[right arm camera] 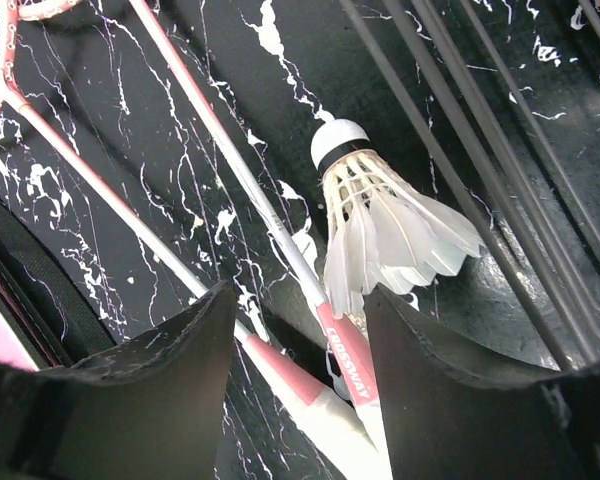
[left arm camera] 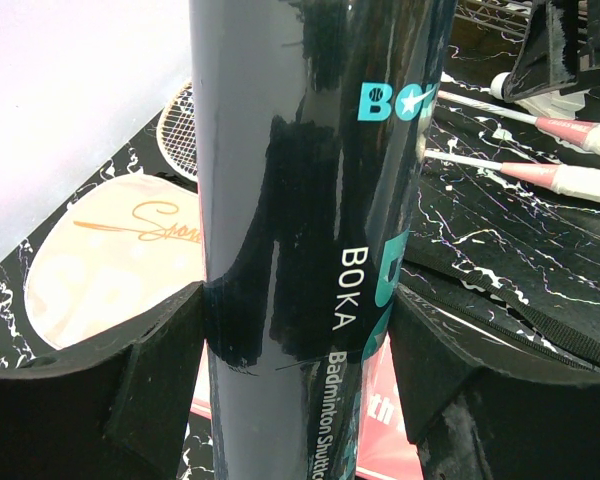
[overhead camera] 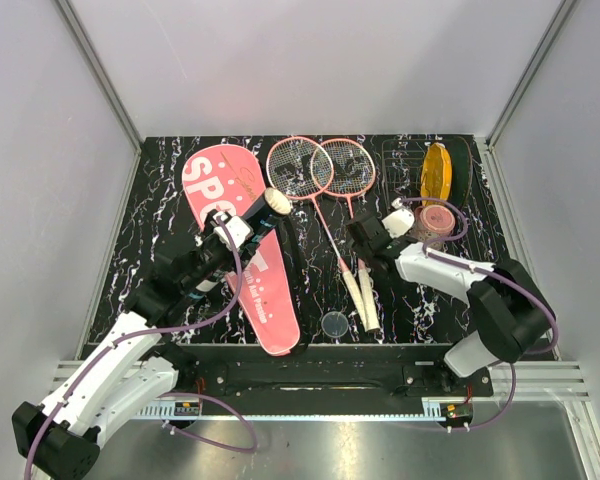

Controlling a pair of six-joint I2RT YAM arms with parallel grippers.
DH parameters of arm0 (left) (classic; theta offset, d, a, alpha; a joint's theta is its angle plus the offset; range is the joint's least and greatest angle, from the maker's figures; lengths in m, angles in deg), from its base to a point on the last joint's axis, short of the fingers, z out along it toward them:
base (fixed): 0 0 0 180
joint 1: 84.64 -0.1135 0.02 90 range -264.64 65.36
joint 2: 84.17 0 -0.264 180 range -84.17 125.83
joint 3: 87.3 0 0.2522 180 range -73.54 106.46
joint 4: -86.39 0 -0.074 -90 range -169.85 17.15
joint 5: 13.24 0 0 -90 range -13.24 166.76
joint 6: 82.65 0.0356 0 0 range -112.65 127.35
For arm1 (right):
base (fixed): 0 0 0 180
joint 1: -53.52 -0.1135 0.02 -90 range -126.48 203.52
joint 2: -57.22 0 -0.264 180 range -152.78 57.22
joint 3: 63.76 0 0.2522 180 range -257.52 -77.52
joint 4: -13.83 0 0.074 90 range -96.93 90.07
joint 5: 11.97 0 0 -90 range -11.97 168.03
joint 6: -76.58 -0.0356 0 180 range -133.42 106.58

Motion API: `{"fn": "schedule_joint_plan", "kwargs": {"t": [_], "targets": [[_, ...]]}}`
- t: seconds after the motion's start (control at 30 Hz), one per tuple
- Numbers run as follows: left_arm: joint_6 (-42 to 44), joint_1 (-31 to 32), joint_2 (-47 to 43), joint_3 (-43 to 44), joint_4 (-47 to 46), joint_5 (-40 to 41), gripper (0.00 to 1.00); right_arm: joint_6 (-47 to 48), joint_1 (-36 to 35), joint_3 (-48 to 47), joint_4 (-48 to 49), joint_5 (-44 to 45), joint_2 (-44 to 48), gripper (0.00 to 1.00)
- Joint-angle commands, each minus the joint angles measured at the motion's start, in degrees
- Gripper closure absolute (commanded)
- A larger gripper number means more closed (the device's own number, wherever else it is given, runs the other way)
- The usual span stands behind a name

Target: Pack up the badminton gear

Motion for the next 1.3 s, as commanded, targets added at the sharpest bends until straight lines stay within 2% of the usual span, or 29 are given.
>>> {"fn": "schedule_joint_plan", "kwargs": {"t": [0.0,0.2,0.4,0.53,0.6,0.7,0.87,0.97,1.0,1.07,1.1,1.17,1.2,1.27], "targets": [[-0.3,0.1,-1.1,2.2,-5.7,-1.6,1.0,-0.3,1.0,-0.7,3.0,4.3,-1.7,0.4],[-0.2,0.4,-1.1,2.2,-5.7,-1.8,1.0,0.6,1.4,-0.2,5.1,6.7,-3.4,0.46],[-0.3,0.3,-1.2,2.2,-5.6,-1.8,1.0,2.3,1.5,-0.1,8.3,8.3,-6.8,0.61],[-0.2,0.4,-1.2,2.2,-5.6,-1.8,1.0,4.1,1.4,0.0,9.8,9.9,-7.9,0.74],[-0.2,0.4,-1.3,2.2,-5.7,-1.9,1.0,5.6,1.5,-0.2,10.3,10.0,-7.9,0.88],[-0.2,0.4,-1.2,2.2,-5.7,-1.8,1.0,8.6,1.5,-1.0,9.6,9.5,-6.4,1.0],[-0.2,0.4,-1.0,2.2,-5.7,-1.7,1.0,17.1,1.5,-2.4,8.6,6.9,0.0,1.0],[0.1,0.4,-0.7,2.2,-5.6,-1.9,1.0,27.4,1.5,-3.2,13.2,-3.5,3.4,1.0],[0.1,0.5,-0.6,2.2,-5.7,-1.9,1.0,29.9,1.5,-4.8,13.8,-11.8,4.0,1.0],[0.3,0.5,-0.4,2.2,-5.7,-1.8,1.0,36.3,1.5,-6.6,12.9,-20.7,5.9,1.0],[0.4,0.5,-0.4,2.2,-5.7,-2.1,1.0,38.3,1.5,-8.2,10.8,-28.3,6.6,1.0],[0.7,0.5,-0.3,2.1,-5.7,-2.9,1.0,43.5,1.5,-9.8,8.6,-35.2,8.7,1.0],[0.9,0.5,-0.4,2.0,-5.7,-4.1,1.0,45.1,1.5,-12.1,4.6,-40.4,9.2,1.0],[1.6,0.5,-0.2,2.0,-5.2,-5.6,1.0,50.9,1.5,-14.5,0.1,-45.5,11.2,1.0]]}}
